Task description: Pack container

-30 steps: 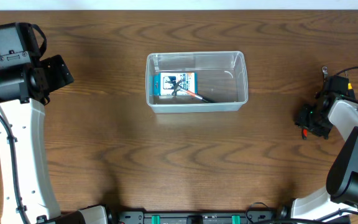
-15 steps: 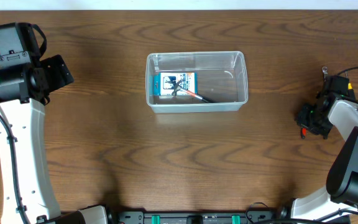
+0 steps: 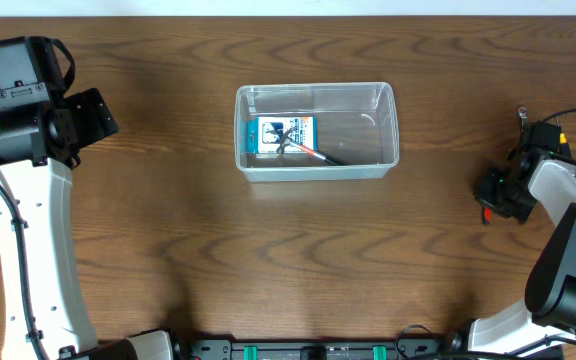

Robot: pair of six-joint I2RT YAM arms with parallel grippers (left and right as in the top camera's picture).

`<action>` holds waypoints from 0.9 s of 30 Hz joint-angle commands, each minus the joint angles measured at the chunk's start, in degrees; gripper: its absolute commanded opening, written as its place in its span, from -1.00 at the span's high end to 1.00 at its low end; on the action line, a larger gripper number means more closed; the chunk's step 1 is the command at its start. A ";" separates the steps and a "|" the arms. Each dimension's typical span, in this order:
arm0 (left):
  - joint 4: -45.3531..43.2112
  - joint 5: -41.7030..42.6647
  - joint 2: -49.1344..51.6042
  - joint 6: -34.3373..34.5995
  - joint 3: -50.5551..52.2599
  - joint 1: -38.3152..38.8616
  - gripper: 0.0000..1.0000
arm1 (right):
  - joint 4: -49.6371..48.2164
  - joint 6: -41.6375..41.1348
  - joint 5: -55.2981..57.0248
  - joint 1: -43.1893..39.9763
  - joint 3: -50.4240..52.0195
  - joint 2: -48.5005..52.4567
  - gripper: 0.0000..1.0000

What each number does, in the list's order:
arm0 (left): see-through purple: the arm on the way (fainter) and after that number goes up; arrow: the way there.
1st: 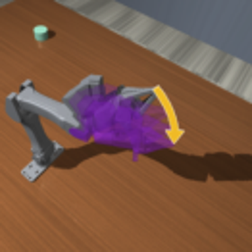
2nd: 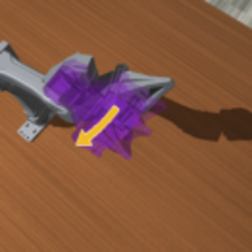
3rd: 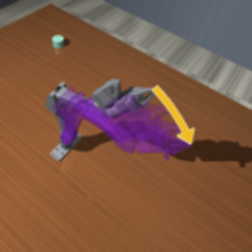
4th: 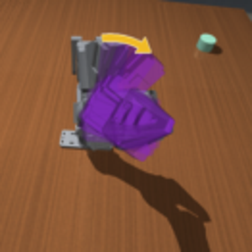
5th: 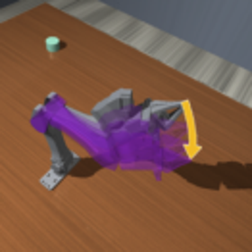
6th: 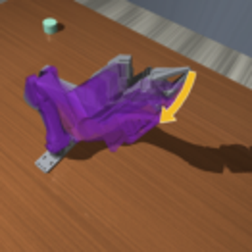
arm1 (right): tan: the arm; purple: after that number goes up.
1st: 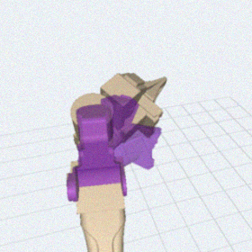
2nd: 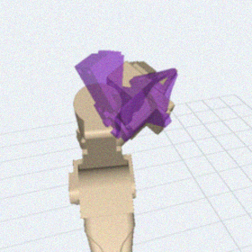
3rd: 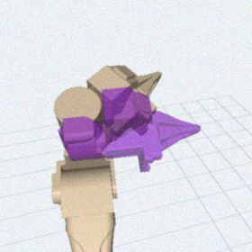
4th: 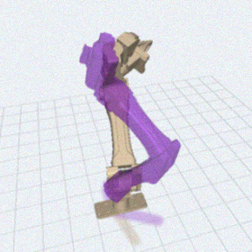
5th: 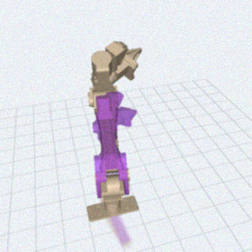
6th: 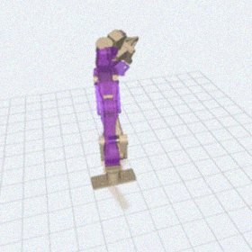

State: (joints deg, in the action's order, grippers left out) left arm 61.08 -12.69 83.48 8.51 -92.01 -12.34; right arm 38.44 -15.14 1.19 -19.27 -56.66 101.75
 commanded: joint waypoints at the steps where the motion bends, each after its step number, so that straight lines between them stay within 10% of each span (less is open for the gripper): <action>1: -0.04 -1.07 0.11 -0.94 -0.11 -0.24 -0.96 | 1.81 -0.63 -0.61 -0.15 -3.41 0.57 0.77; 27: -0.04 -1.07 0.11 -0.94 -0.11 -0.24 -0.96 | 18.84 14.95 -4.85 12.39 -30.40 0.57 0.81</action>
State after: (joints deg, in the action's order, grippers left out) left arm 61.08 -12.69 83.48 8.51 -92.01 -12.34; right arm 57.39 -1.69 -3.11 -9.15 -85.34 101.86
